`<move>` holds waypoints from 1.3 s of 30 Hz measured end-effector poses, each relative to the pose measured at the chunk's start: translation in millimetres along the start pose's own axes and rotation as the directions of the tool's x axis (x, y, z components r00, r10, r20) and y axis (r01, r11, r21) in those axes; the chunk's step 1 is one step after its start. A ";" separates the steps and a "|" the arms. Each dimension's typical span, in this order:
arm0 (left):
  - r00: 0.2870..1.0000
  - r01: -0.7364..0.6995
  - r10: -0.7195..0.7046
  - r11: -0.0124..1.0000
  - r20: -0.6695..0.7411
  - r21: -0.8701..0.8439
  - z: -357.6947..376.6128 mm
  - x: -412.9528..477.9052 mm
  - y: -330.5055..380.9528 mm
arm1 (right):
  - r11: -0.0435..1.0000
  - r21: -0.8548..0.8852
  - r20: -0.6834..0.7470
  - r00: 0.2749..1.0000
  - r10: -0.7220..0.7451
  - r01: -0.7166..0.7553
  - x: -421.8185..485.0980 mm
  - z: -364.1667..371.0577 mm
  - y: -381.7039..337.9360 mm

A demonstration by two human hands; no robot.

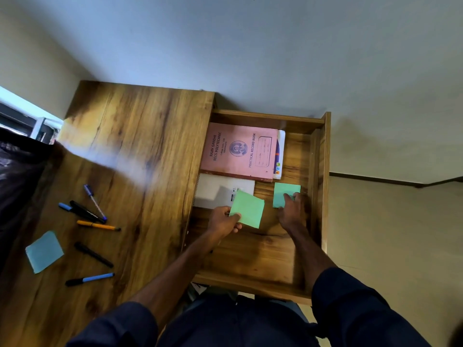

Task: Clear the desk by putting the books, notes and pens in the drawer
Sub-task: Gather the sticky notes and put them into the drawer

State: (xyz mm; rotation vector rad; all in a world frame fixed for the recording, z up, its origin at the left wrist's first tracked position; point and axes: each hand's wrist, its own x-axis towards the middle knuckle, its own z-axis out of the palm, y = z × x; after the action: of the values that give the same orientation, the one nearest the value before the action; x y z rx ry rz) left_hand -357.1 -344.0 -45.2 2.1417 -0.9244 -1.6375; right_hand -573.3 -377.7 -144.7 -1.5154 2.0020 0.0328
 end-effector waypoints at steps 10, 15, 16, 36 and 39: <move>1.000 -0.008 0.008 1.000 0.021 0.001 4.1 -3.2 -0.6 | 0.999 -0.039 0.010 1.000 -0.018 0.018 4.4 1.0 2.8; 1.000 0.005 -0.005 1.000 0.029 0.011 3.8 -4.2 -5.0 | 0.997 -0.063 0.029 0.999 0.043 -0.041 4.7 -1.1 3.5; 1.000 0.007 -0.007 1.000 0.029 0.012 3.6 -4.3 -5.2 | 0.996 -0.064 0.030 0.997 0.065 -0.063 4.0 -2.5 2.9; 0.999 0.007 -0.007 1.000 0.037 0.021 1.9 -5.7 -14.4 | 0.994 -0.110 0.081 0.997 0.000 0.008 -10.6 16.7 -19.6; 0.999 0.008 -0.009 1.000 0.041 0.006 0.7 -6.1 -16.6 | 0.993 -0.113 0.088 0.996 -0.022 0.032 -8.7 20.0 -23.7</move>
State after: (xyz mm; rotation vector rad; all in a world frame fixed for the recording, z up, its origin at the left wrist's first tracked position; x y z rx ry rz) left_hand -353.5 -327.5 -50.4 2.1263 -0.9341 -1.6905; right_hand -542.1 -370.8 -148.6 -1.5848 1.9394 0.2020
